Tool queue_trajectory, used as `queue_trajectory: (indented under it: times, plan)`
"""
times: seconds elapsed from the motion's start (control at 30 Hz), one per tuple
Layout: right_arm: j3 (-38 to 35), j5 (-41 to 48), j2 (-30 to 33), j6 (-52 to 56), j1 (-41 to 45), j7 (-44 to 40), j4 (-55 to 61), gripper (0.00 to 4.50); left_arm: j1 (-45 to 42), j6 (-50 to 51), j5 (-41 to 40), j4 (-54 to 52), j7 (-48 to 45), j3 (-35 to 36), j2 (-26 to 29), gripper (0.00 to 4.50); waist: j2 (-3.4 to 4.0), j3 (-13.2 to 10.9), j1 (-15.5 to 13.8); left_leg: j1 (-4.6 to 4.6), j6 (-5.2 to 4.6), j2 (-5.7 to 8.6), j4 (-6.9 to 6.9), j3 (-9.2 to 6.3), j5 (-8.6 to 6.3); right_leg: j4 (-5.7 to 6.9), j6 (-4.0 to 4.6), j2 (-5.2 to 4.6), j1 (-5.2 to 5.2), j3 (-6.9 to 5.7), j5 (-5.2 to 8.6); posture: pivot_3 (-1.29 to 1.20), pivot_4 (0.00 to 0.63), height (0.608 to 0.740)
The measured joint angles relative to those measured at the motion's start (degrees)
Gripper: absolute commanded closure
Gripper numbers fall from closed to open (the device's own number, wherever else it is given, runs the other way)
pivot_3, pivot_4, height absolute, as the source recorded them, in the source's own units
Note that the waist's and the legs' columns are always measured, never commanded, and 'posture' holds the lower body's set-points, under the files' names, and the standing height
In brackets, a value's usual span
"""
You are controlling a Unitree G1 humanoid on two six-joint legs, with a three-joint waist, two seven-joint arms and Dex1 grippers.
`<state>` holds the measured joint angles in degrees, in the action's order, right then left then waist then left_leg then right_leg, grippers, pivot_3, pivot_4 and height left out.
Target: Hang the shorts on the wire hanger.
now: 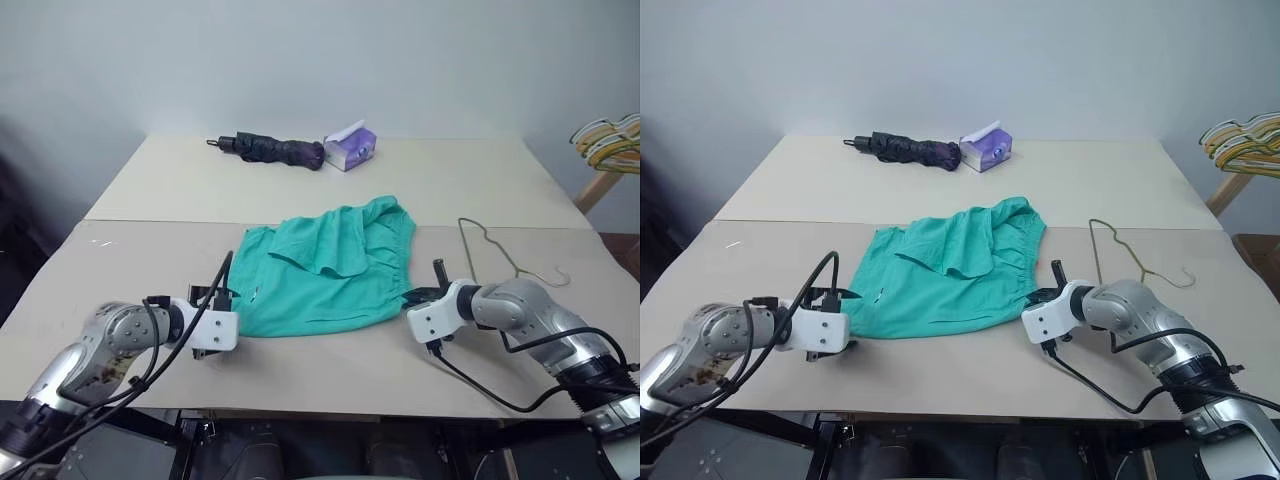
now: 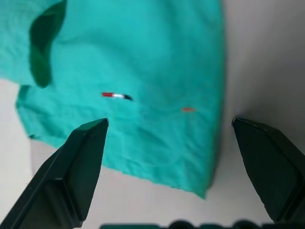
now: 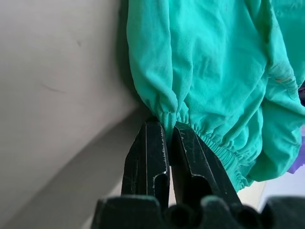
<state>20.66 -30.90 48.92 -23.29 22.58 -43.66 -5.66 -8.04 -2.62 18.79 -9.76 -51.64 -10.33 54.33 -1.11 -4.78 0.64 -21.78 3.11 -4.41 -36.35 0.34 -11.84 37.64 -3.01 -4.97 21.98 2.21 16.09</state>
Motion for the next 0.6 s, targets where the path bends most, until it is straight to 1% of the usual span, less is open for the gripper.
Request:
queue_trajectory:
  times: [0.1, 0.2, 0.33, 0.6]
  plan:
    - [-0.1, 0.5, 0.3, 0.0, -0.9, -0.2, 0.7, 4.47, -1.4, 0.0, 1.6, 1.5, 0.8, -0.9, -0.3, 0.00, 0.07, 0.0, 0.2, 0.24, 0.00, 0.00, 0.05, 0.04, 0.00, 0.00, 0.00, 0.00, -0.16, 0.07, 0.01, -0.02, 0.080, 0.740]
    - [-0.5, 0.7, 0.3, 0.1, -0.9, -0.3, 0.9, 4.50, -3.3, -0.1, 2.5, 3.9, 0.9, -1.7, -0.3, 0.62, 0.11, 0.1, 0.4, 0.26, 0.00, 0.00, 0.10, 0.07, 0.00, 0.00, 0.00, 0.02, -0.14, 0.11, 0.01, -0.02, 0.078, 0.740]
    - [-1.0, 0.7, 0.3, 0.2, -0.9, -0.3, 1.0, 4.50, -4.7, -0.2, 2.9, 6.7, 1.0, -2.2, -0.8, 1.81, 0.10, 0.1, 0.4, 0.09, -0.01, 0.00, 0.10, 0.11, 0.00, 0.01, -0.01, 0.02, 0.04, 0.15, 0.00, -0.02, 0.076, 0.740]
    - [-1.0, 0.7, 0.3, 0.4, -0.9, -1.2, 1.6, 4.50, -5.9, -1.4, 3.8, 11.7, 1.4, -2.4, -0.8, 4.46, 0.04, 0.0, 0.4, -0.14, -0.01, 0.00, 0.09, 0.11, 0.00, 0.00, -0.01, 0.03, 0.23, 0.15, 0.00, -0.02, 0.073, 0.740]
